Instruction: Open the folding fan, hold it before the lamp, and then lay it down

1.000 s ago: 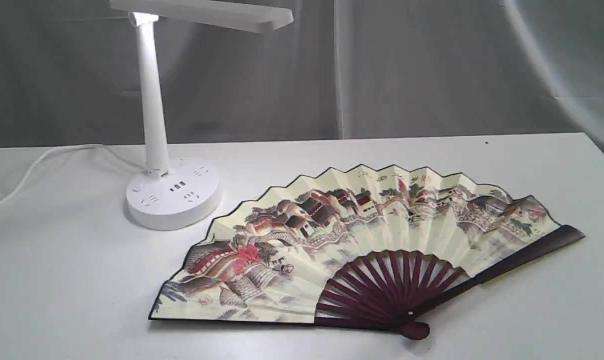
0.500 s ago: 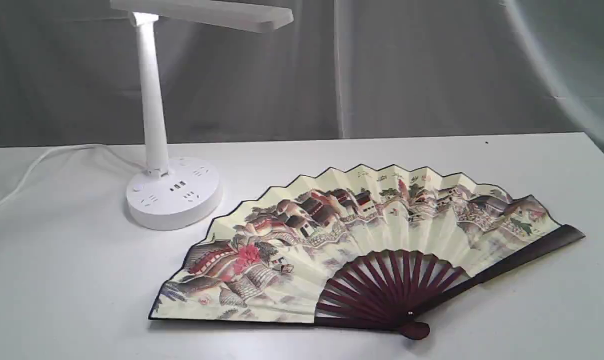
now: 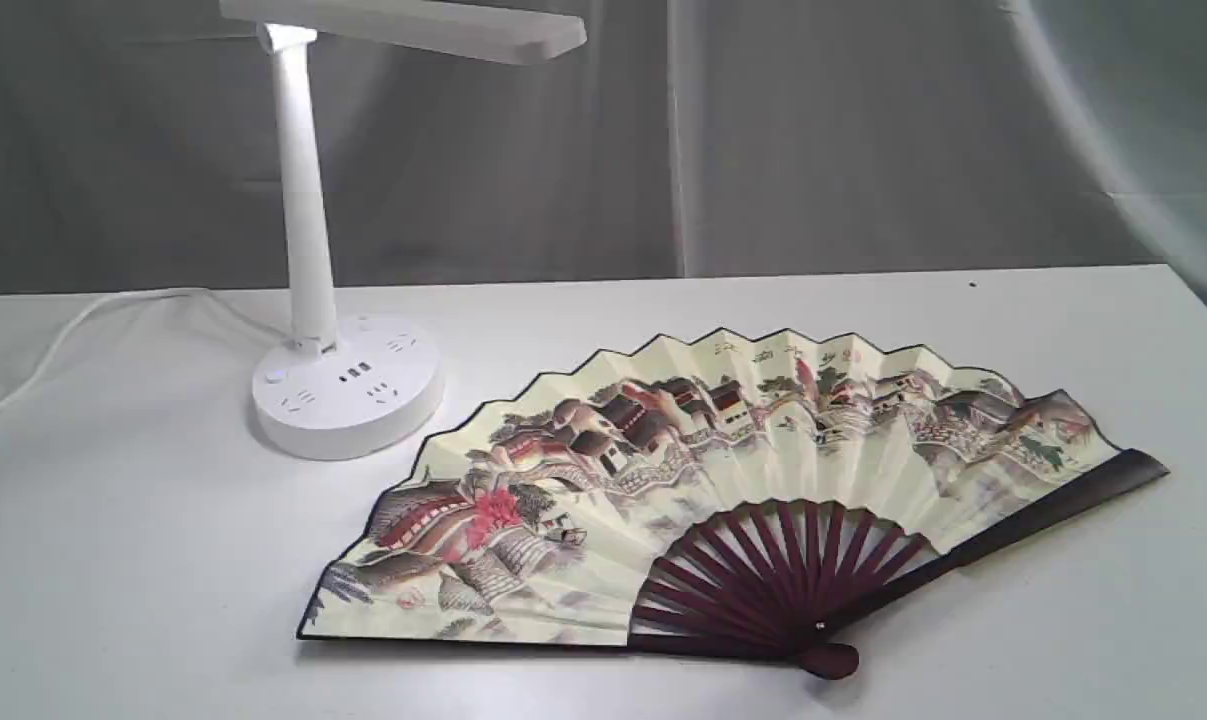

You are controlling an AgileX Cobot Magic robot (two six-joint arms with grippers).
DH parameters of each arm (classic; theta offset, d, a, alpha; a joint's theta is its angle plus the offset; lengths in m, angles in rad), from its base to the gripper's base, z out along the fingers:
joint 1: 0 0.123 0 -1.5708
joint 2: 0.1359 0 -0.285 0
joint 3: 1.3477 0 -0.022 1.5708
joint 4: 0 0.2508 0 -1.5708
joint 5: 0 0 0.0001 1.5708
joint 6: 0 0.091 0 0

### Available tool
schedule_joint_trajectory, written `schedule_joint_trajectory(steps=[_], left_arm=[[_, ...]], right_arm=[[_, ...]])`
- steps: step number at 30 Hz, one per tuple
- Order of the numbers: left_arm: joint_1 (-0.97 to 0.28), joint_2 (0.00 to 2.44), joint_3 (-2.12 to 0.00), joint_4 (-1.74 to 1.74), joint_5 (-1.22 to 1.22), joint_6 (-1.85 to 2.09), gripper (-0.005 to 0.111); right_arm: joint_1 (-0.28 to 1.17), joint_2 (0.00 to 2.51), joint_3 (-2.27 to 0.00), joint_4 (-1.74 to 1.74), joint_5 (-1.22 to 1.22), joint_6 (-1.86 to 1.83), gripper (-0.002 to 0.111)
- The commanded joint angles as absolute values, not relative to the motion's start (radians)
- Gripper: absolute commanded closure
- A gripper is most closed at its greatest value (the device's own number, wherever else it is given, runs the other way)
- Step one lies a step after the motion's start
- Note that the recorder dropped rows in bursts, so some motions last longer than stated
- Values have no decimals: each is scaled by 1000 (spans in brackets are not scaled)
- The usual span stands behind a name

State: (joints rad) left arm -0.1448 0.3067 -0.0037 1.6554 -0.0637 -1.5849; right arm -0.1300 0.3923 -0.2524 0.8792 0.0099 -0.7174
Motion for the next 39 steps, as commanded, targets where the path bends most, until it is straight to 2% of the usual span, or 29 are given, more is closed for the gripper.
schedule_joint_trajectory(steps=[1, 5, 13, 19, 21, 26, 29, 39], left_arm=[[-154, 301, 0, 1646, -52, -1594, 107], [-154, 301, 0, 1646, -52, -1594, 107], [-154, 293, 0, 1646, -52, -1594, 107], [-154, 293, 0, 1646, -52, -1594, 107], [-154, 293, 0, 1646, -52, -1594, 107], [-154, 293, 0, 1646, -52, -1594, 107], [-154, 293, 0, 1646, -52, -1594, 107], [-154, 293, 0, 1646, -52, -1594, 107]], right_arm=[[-122, 243, -226, 865, -74, -729, 108], [-122, 9, -209, 844, -76, -737, 108], [-120, 59, -217, 792, -52, -649, 108], [-120, 99, -206, 8, 198, 76, 108], [-120, 99, -161, -98, 202, 119, 108], [-120, 99, 0, -48, 105, 52, 108], [-120, 99, 0, -25, 278, 53, 108], [-120, 99, 0, -17, 266, 53, 108]])
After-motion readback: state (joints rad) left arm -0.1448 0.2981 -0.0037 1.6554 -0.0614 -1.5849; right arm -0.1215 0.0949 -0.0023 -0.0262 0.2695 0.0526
